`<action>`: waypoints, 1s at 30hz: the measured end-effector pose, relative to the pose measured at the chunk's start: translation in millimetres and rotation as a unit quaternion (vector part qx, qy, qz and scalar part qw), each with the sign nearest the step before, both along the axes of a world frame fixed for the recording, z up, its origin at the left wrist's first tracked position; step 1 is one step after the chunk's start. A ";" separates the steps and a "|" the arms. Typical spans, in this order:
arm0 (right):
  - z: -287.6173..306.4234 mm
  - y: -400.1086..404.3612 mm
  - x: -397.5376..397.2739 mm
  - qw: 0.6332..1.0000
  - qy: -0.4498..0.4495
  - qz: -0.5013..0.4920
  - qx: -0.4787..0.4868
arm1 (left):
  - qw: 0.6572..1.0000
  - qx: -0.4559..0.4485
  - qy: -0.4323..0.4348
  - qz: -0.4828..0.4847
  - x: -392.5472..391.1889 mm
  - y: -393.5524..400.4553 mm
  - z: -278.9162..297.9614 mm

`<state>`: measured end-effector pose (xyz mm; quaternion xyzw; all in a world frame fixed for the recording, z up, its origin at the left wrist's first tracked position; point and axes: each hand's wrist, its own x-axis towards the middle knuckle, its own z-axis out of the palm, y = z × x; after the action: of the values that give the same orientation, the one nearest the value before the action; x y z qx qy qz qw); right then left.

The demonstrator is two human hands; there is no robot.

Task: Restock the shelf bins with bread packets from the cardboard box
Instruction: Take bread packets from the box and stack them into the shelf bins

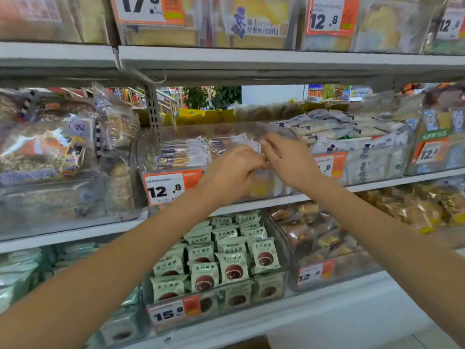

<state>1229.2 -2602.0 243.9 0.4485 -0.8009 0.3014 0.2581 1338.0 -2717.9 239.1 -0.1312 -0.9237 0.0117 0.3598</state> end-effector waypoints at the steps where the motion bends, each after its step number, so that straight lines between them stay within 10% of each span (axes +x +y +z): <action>1: -15.3 8.2 14.4 0.999 0.010 0.032 -0.037 | 0.999 -0.023 0.034 -0.018 16.0 4.5 -18.8; 5: -129.8 37.4 82.0 0.993 0.002 0.062 -0.098 | 0.997 -0.073 0.018 -0.036 68.9 15.0 -121.3; 10: -298.0 62.2 153.6 0.965 -0.227 0.067 0.115 | 0.976 0.024 -0.210 0.056 126.1 20.6 -273.8; 16: -426.0 70.4 195.0 0.842 -0.357 0.058 0.401 | 0.839 0.190 -0.452 0.236 194.4 22.0 -417.3; 22: -504.7 41.1 209.8 0.694 -0.453 0.063 0.556 | 0.691 0.408 -0.464 0.373 261.5 12.2 -504.0; 30: -559.1 29.1 224.3 0.774 -0.359 0.008 0.522 | 0.639 0.513 -0.367 0.440 272.7 6.1 -534.8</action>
<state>1453.5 -2572.9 -315.2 0.3803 -0.8660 -0.0216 -0.3240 1610.7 -2711.8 -295.6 0.5027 -0.7860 -0.3567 -0.0469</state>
